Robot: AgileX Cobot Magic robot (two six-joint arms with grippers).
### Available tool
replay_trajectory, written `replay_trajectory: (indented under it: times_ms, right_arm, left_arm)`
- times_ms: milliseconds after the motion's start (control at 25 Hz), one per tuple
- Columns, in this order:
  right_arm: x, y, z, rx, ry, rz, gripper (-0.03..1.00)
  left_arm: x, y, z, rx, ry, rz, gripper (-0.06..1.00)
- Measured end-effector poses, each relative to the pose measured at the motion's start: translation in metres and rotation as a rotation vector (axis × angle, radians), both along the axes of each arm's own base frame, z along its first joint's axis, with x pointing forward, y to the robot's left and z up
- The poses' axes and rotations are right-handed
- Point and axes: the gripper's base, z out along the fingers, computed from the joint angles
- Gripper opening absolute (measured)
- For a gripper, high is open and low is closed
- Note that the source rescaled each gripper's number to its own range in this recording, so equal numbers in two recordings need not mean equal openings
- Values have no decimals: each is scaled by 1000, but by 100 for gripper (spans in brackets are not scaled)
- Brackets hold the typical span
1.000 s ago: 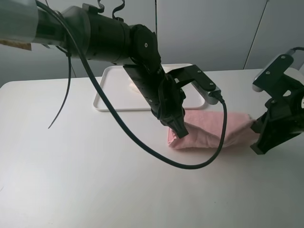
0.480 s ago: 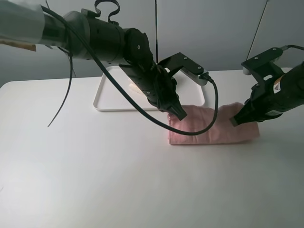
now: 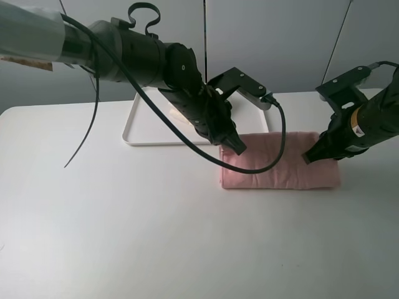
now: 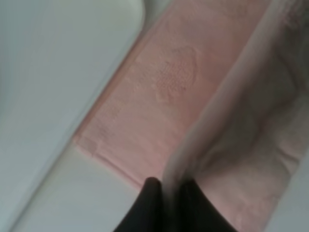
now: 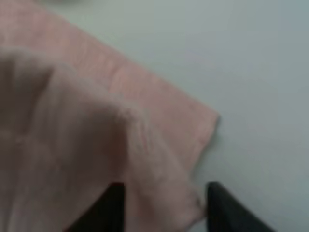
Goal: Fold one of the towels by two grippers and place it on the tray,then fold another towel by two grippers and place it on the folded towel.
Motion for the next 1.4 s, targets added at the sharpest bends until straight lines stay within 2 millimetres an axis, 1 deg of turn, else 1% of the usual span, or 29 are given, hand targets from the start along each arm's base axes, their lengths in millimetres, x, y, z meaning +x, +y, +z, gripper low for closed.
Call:
replay_trajectory:
  times_ms: [40,80,120,160,200,240,360,480,560,600,720,840,1000,1080,1160,1280,1400]
  right_arm:
    - [1,1,1,10,-12,-1,61]
    - [2,1,0,17,-18,-8,84]
    - [2,1,1,17,-25,-17,92]
    - [2,-1,1,9,-25,-36,96]
    - [1,-3,1,-9,-17,-60,98]
    - [1,-6,0,-24,-11,-86,99]
    - [0,-10,2,-35,10,-187,100]
    - [6,-6,8,48,48,-251,100]
    - [13,-3,16,113,78,-268,100]
    - [18,-5,21,136,93,-281,100]
    - [30,-15,31,215,193,-328,100]
    - [35,-30,30,254,335,-319,100]
    - [37,-39,30,210,349,-260,100]
    - [37,-40,30,196,349,-264,100]
    - [37,-42,29,175,354,-266,100]
    - [40,-42,22,171,380,-284,100]
    - [44,-42,14,166,409,-293,100]
  left_arm:
    - [2,1,0,-2,0,6,37]
    - [4,3,1,-3,-2,13,55]
    - [6,3,3,-12,-7,24,71]
    - [9,3,4,-25,-10,45,88]
    - [12,4,7,-36,-12,63,94]
    - [14,5,9,-39,-13,74,97]
    - [16,5,17,-29,25,92,99]
    - [20,4,28,-24,95,173,99]
    - [28,5,31,12,140,236,99]
    - [32,7,29,43,168,266,99]
    - [43,8,13,129,266,335,99]
    - [43,5,-4,184,357,356,99]
    - [43,2,-4,165,382,379,99]
    - [45,2,-4,151,380,410,99]
    - [45,3,-8,165,385,429,99]
    - [43,1,-25,198,414,456,99]
    - [39,-5,-34,214,421,467,99]
